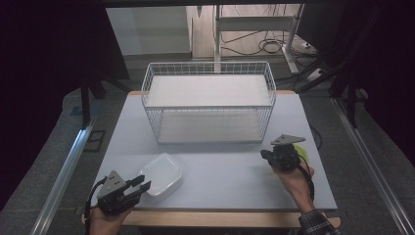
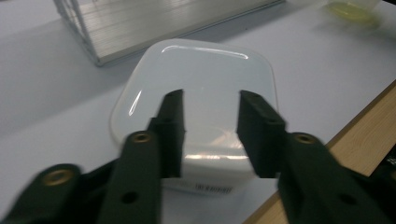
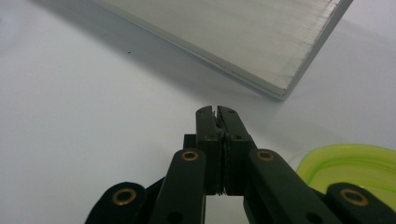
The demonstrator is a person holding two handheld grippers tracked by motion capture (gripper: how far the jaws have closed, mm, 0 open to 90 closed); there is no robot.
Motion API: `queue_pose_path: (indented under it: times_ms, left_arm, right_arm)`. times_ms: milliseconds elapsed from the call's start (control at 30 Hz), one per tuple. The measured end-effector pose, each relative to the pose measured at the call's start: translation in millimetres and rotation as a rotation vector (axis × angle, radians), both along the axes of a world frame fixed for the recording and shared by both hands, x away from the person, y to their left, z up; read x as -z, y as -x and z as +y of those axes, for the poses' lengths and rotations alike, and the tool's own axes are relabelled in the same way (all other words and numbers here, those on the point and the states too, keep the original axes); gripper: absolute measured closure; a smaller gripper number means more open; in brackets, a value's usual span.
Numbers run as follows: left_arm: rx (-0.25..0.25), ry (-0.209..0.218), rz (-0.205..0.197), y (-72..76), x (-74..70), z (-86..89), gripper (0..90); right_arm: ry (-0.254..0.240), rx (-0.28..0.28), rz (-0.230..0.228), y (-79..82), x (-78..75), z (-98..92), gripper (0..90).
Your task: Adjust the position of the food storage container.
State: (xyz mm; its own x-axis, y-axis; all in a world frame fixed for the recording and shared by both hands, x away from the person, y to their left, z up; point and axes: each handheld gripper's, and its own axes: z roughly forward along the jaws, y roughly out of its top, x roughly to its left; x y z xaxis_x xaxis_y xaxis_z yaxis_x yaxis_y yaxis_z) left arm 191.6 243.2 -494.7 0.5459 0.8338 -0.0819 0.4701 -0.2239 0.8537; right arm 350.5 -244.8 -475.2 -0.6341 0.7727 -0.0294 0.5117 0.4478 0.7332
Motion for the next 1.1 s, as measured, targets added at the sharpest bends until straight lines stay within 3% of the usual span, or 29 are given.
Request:
queue_pose_path:
  times_ms: [133, 233, 367, 667, 733, 1100]
  left_arm:
    - [-0.033, -0.014, 0.026, 6.1, 3.9, 11.8, 85.0]
    - [-0.053, -0.019, 0.049, 7.7, 7.2, 17.3, 89.7]
    - [-0.052, -0.036, 0.119, -0.9, 17.3, 14.8, 89.8]
    - [-0.054, -0.033, 0.158, -11.8, 24.3, 12.0, 89.0]
    - [-0.044, -0.055, 0.17, -18.7, 27.1, 6.9, 88.8]
    - [-0.035, -0.05, 0.164, -43.2, 28.9, -3.4, 88.6]
  right_arm:
    - [-0.007, -0.002, -0.002, 0.5, 0.3, 0.6, 88.0]
    - [0.004, -0.008, -0.007, 1.7, 0.0, 3.4, 87.9]
    - [0.008, -0.015, -0.005, 3.2, 1.2, 8.5, 87.7]
    - [-0.02, -0.016, 0.003, 3.9, 1.6, 9.2, 87.0]
    - [-0.026, -0.016, 0.005, 4.3, 1.4, 9.8, 86.9]
    - [-0.056, -0.048, 0.024, 5.6, 3.5, 17.6, 86.3]
